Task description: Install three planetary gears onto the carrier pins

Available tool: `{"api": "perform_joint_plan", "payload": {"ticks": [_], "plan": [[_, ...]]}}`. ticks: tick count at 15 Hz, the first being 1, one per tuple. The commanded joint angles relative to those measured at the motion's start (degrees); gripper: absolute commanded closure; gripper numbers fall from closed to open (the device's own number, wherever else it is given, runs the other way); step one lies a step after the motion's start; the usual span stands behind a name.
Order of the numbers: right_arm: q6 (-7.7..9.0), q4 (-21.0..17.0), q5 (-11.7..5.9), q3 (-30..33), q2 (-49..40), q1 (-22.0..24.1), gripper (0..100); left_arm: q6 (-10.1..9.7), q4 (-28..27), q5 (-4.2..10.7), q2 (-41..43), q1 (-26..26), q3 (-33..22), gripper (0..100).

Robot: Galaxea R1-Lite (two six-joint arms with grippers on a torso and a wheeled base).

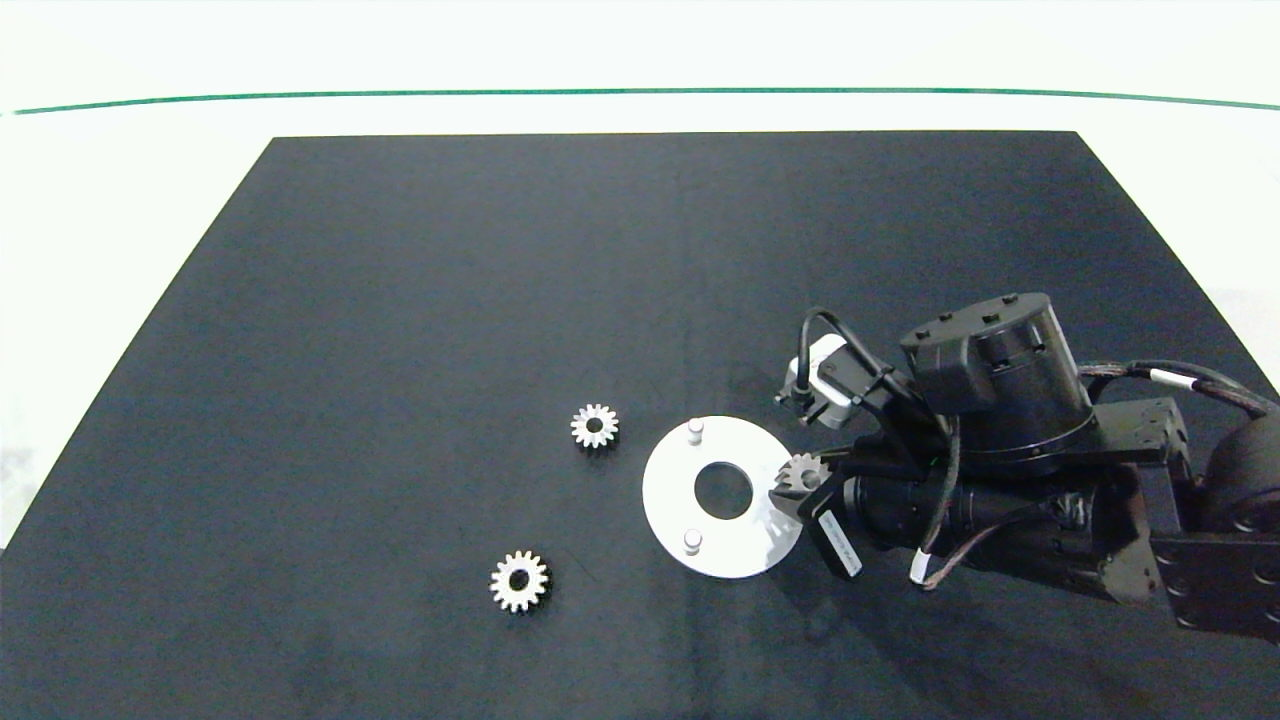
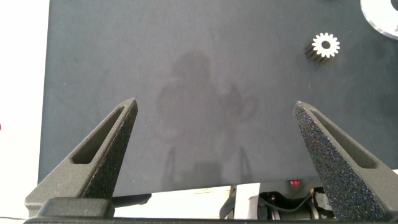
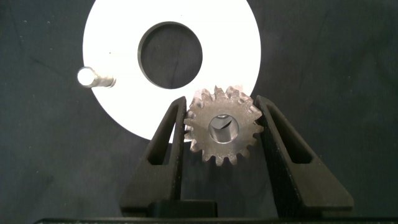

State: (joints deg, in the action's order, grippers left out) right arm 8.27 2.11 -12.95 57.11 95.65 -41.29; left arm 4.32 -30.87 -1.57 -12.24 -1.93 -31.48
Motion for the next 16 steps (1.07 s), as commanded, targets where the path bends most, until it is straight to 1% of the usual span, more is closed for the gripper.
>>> {"api": "perform_joint_plan", "payload": {"ticks": [1, 11, 13, 15, 16], "plan": [[0.08, 0.00, -0.06, 0.46, 0.86, 0.16, 84, 0.08, -0.16, -0.01, -0.07, -0.01, 0.01, 0], [0.00, -0.09, 0.03, 0.72, 1.74, 0.16, 84, 0.08, -0.16, -0.01, -0.15, -0.01, 0.01, 0], [-0.97, 0.00, -0.06, 0.72, 2.09, -0.02, 84, -0.01, -0.16, -0.01, -0.15, -0.01, 0.01, 0], [-0.97, -0.09, -0.15, 0.72, 2.17, -0.02, 84, -0.01, -0.16, -0.01, 0.02, -0.01, 0.01, 0], [-0.97, 0.00, -0.59, 0.72, 2.17, -0.02, 0, -0.01, -0.16, -0.01, 0.02, -0.10, 0.01, 0]]}}
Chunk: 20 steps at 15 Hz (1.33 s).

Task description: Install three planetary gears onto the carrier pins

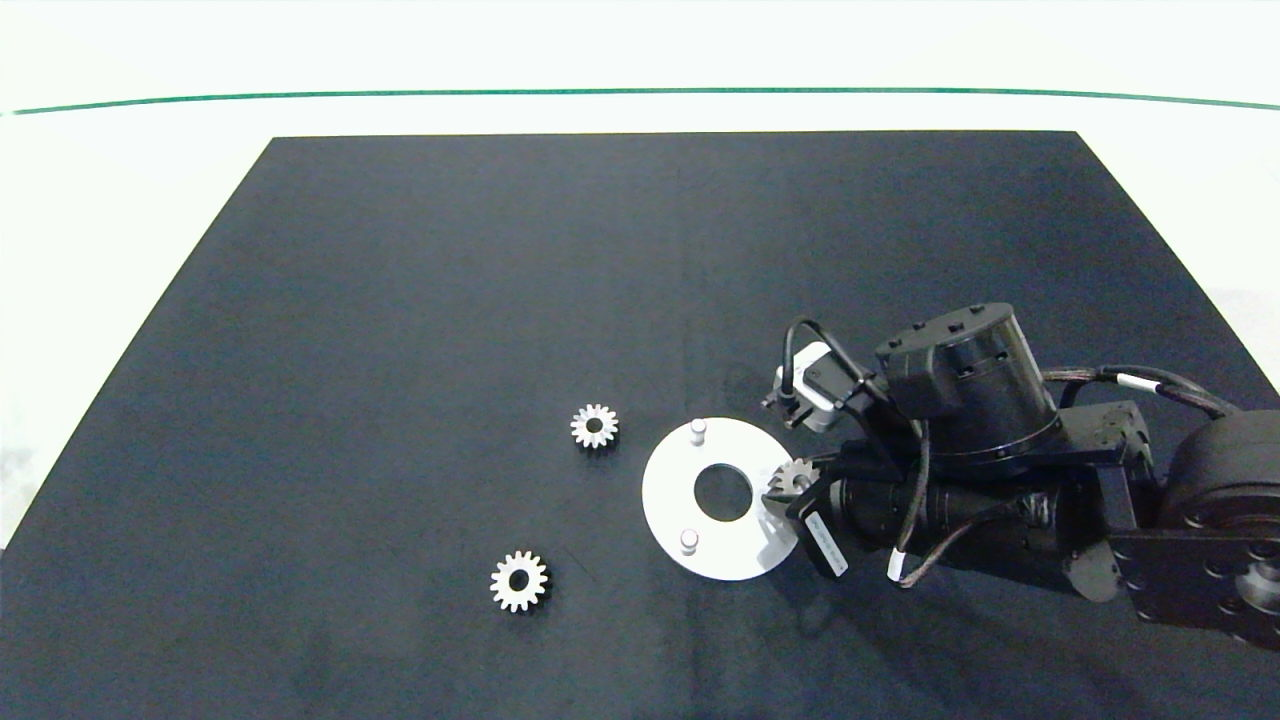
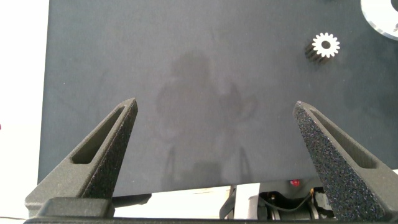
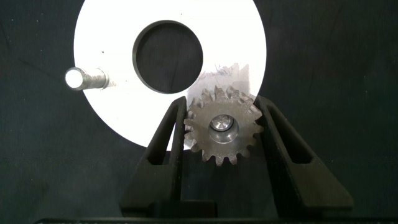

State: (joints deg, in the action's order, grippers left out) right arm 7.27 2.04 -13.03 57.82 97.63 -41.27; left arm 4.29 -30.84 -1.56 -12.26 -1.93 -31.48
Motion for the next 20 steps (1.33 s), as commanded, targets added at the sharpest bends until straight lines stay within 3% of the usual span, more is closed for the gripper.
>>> {"api": "perform_joint_plan", "payload": {"ticks": [1, 7, 9, 10, 12, 14, 17, 18, 20], "plan": [[0.12, 0.07, -1.21, 0.01, 0.19, -0.04, 0, 0.02, -0.18, -0.02, 0.05, -0.10, 0.01, 0], [-0.41, -0.01, -1.65, 0.01, -1.39, -0.13, 0, 0.02, -0.18, -0.02, -0.04, -0.10, 0.01, 0], [-1.55, -1.77, -1.73, -1.39, -10.53, -1.10, 0, 0.10, -0.45, -0.02, -0.04, -0.18, 0.19, 0], [-1.64, -4.67, -2.44, -3.86, -17.30, -1.80, 0, 0.10, -0.62, -0.02, -0.04, -0.27, 0.27, 0], [-1.55, -12.67, -5.51, -8.95, -32.77, -1.80, 0, 0.10, -0.71, -0.29, -0.22, -0.80, 0.63, 0], [-1.55, -21.64, -5.78, -12.03, -47.71, 0.13, 0, 0.28, -0.62, -0.29, -0.66, -3.08, 0.89, 0], [-0.94, -34.99, -5.78, -11.33, -65.64, 9.98, 0, 0.72, 2.19, -0.29, -6.28, -7.65, 3.79, 0], [0.29, -41.06, -5.78, -10.27, -72.85, 14.11, 0, 1.69, 8.25, -0.20, -10.94, -10.99, 7.39, 0], [1.96, -47.74, -5.78, -9.04, -80.85, 19.82, 0, 6.78, 20.03, 0.15, -19.82, -16.27, 12.84, 0]]}}
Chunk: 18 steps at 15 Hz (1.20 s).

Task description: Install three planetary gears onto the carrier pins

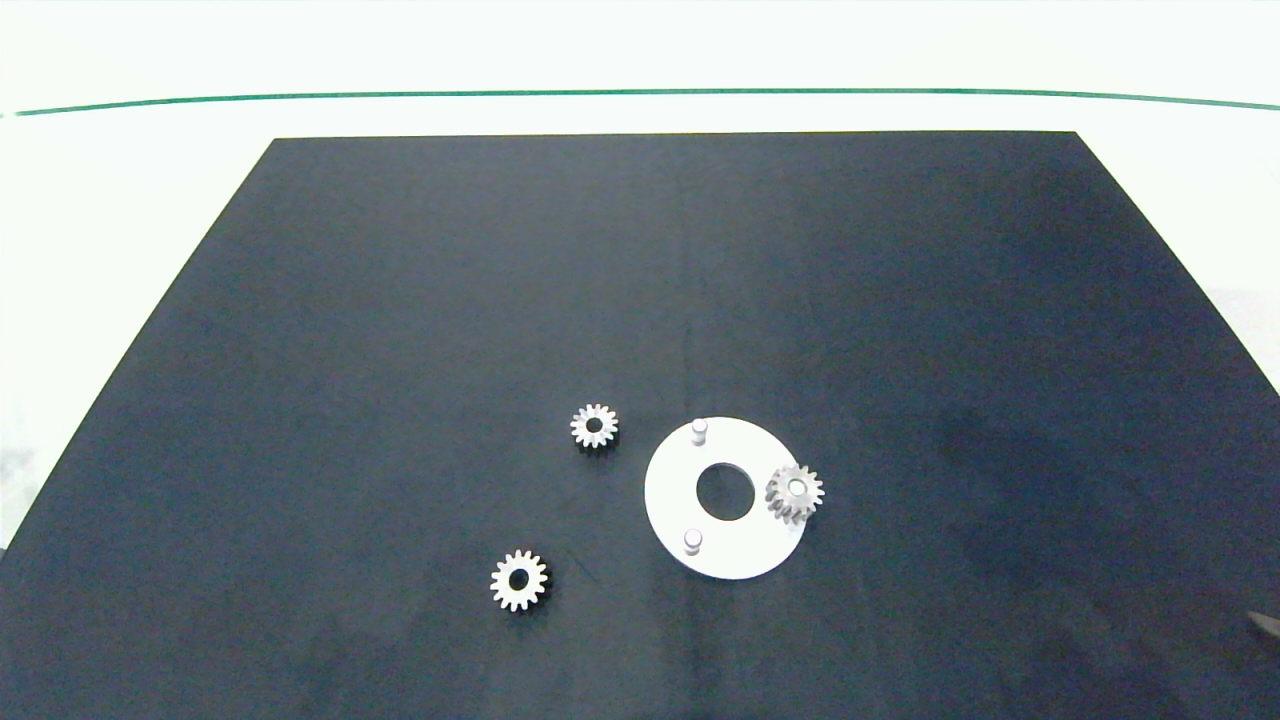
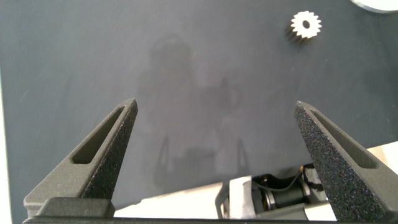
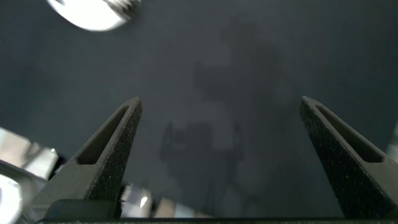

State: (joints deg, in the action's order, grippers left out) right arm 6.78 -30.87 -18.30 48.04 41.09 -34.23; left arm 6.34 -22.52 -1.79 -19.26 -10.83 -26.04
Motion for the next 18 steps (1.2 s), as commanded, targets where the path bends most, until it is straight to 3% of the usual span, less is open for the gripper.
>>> {"api": "perform_joint_plan", "payload": {"ticks": [1, 4, 5, 7, 8, 11, 13, 14, 18], "plan": [[2.71, -16.86, -0.42, 0.82, -27.30, 15.16, 0, 4.74, 16.98, 0.39, -18.09, -9.83, 7.93, 0], [5.26, -21.08, -0.16, 0.82, -32.22, 18.32, 0, 5.26, 28.84, 1.62, -32.07, -16.25, 7.58, 0], [5.53, -21.16, -0.16, 0.82, -32.74, 19.55, 0, 5.61, 32.98, 4.08, -38.22, -20.90, 7.85, 0], [5.53, -21.34, -0.07, 0.74, -33.80, 20.17, 0, 5.70, 35.88, 9.00, -44.11, -28.29, 8.37, 0], [5.70, -21.43, -0.07, 0.21, -34.41, 20.34, 0, 5.61, 38.07, 10.67, -47.45, -30.66, 8.46, 0], [6.14, -21.43, -0.07, -0.05, -35.03, 20.26, 0, 5.44, 54.24, 11.81, -57.38, -30.22, 9.78, 0], [6.14, -21.52, -0.07, -0.49, -35.21, 20.17, 0, 5.61, 63.82, 14.98, -62.74, -30.48, 12.24, 0], [6.14, -21.52, -0.07, -1.02, -35.38, 20.08, 0, 5.61, 66.20, 15.42, -64.41, -30.66, 12.77, 0], [6.14, -21.43, -0.07, -1.81, -35.65, 19.82, 0, 5.35, 66.99, 15.68, -67.66, -32.33, 11.54, 0]]}}
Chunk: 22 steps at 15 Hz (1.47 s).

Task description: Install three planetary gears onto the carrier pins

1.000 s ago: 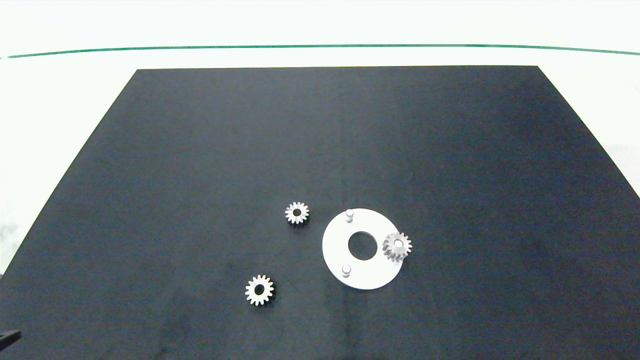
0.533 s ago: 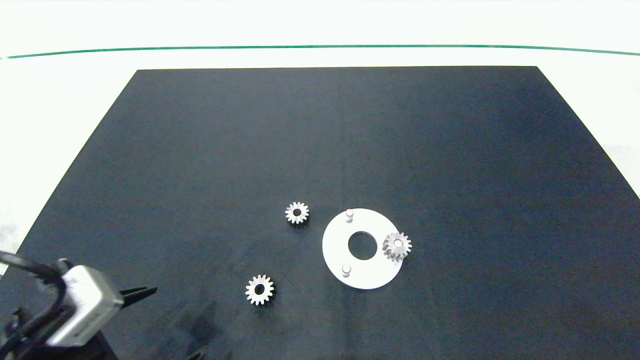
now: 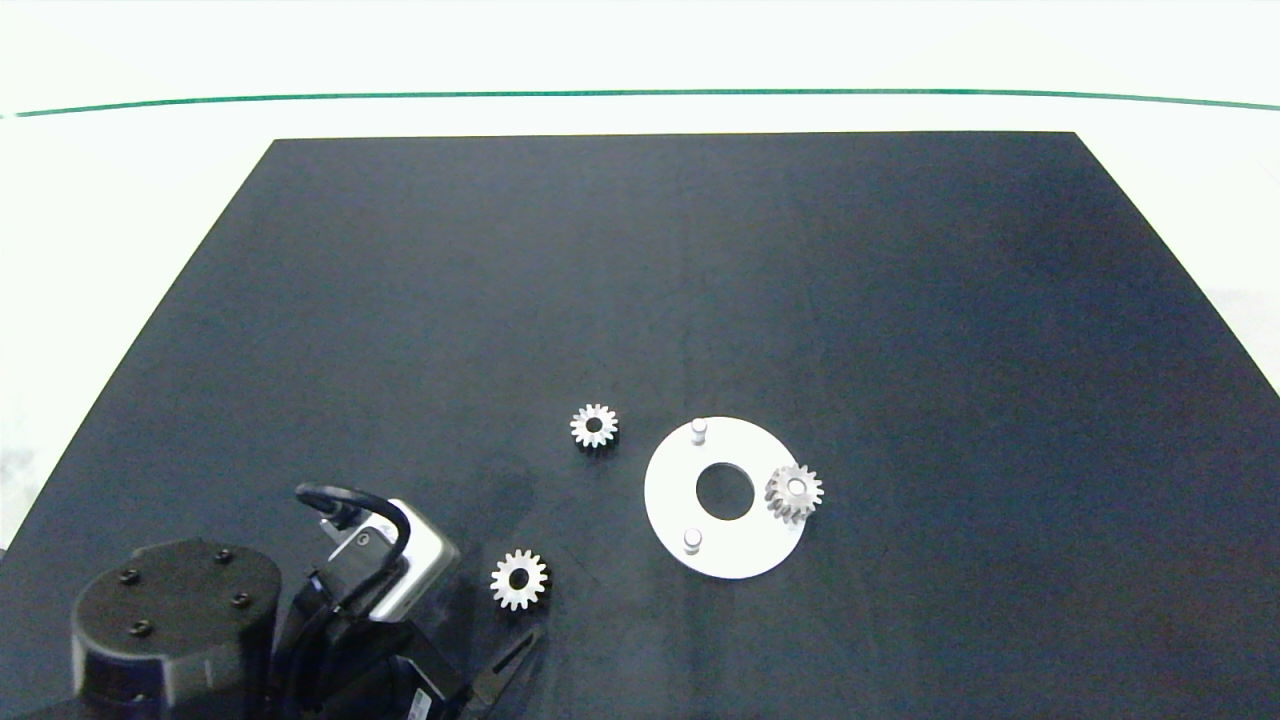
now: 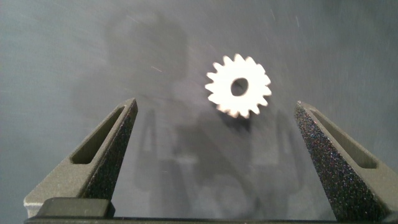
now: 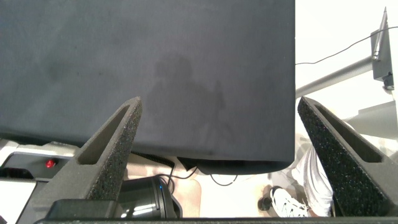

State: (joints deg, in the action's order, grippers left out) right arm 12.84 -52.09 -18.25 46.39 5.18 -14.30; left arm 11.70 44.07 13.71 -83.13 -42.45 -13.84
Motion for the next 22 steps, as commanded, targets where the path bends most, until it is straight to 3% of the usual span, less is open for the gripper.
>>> {"api": "perform_joint_plan", "payload": {"ticks": [1, 2, 5, 16, 18, 22], "plan": [[0.08, -0.29, -0.12, -0.15, 0.18, -0.11, 0, -0.01, 0.76, 0.96, -4.41, -0.71, -1.28, 0], [0.08, -0.29, -0.12, -0.15, 0.09, -0.11, 0, 0.16, 1.37, 1.75, -4.94, -0.71, -1.63, 0], [0.08, -0.20, -0.12, -0.15, 0.09, -0.20, 0, 0.16, 2.25, 2.02, -5.82, -0.79, -2.25, 0], [-0.09, -0.20, -0.12, 0.37, 0.00, -0.38, 0, 0.07, 2.51, 2.37, -6.61, -1.50, -2.69, 22], [-0.09, -0.20, -0.12, 0.72, 0.00, -0.38, 0, 0.25, 2.51, 4.30, -6.43, -1.94, -3.30, 27], [-0.09, -0.29, -0.12, 1.08, 0.00, -0.38, 0, 0.07, 2.43, 4.30, -6.61, -1.94, -3.13, 34]]}}
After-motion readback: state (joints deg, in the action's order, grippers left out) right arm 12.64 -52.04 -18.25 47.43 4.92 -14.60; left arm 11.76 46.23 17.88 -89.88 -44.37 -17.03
